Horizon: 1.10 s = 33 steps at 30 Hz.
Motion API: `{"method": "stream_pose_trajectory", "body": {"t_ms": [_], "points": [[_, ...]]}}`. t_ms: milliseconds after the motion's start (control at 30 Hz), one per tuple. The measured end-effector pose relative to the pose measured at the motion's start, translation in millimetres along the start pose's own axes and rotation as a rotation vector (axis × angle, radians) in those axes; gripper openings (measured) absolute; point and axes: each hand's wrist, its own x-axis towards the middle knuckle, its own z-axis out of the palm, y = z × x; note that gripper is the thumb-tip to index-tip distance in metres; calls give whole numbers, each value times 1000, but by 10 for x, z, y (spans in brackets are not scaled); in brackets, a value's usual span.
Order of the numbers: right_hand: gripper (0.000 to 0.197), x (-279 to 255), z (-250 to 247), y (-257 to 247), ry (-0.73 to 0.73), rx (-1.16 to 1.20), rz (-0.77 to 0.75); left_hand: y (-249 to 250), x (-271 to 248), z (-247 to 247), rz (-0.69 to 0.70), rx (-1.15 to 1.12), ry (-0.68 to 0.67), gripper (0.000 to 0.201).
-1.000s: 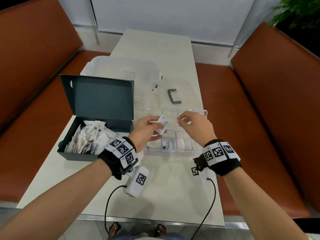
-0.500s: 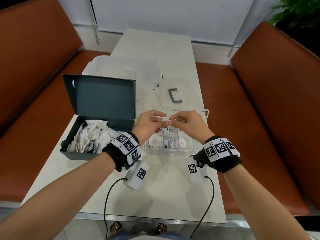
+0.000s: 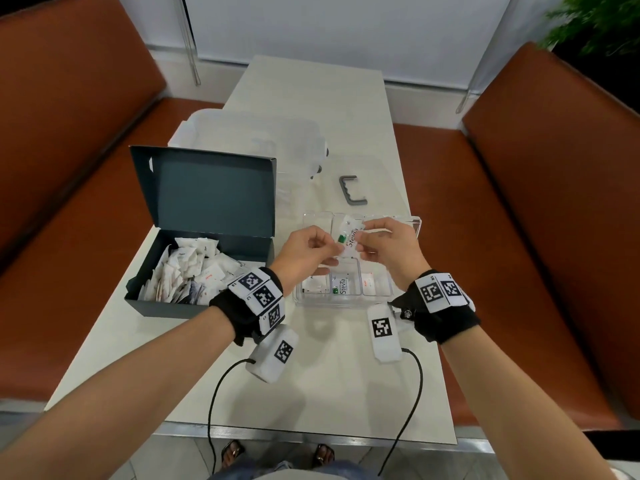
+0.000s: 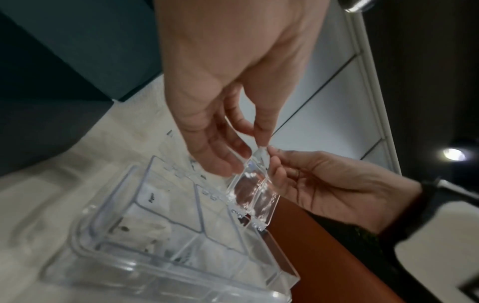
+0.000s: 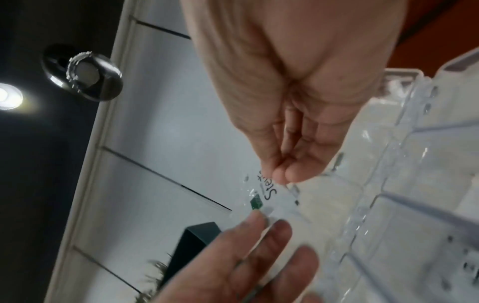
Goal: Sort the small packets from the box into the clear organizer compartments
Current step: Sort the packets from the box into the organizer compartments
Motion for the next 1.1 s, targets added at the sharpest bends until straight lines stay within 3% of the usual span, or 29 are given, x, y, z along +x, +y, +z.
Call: {"method": "stream_pose_trajectory", "body": {"t_ms": [100,267,367,533,767,900,1100], "points": [[16,100,-39,82,92,-411,-42,-65,-20,-48,7,164,-9,5],[17,167,179,331,14,-1086,-58,-110,-51,-151,-43,155,13,5],[10,188,306,478,11,-1278,-110,-104,-89,-195,-50,147,14,5],[15,203,370,607,-110,-1622,-221,-110,-131,-256,-59,137,22,7],[26,169,315,481,-274,-1755,-270,-128,-199,-336,-52,103,21,8],[26,165,330,506,-308,-1916,-338,-125,-217,-367,-53,105,19,8],[22,184,367,492,-328,-1944,-316,-114,-239,-428,-58,118,9,9]]}}
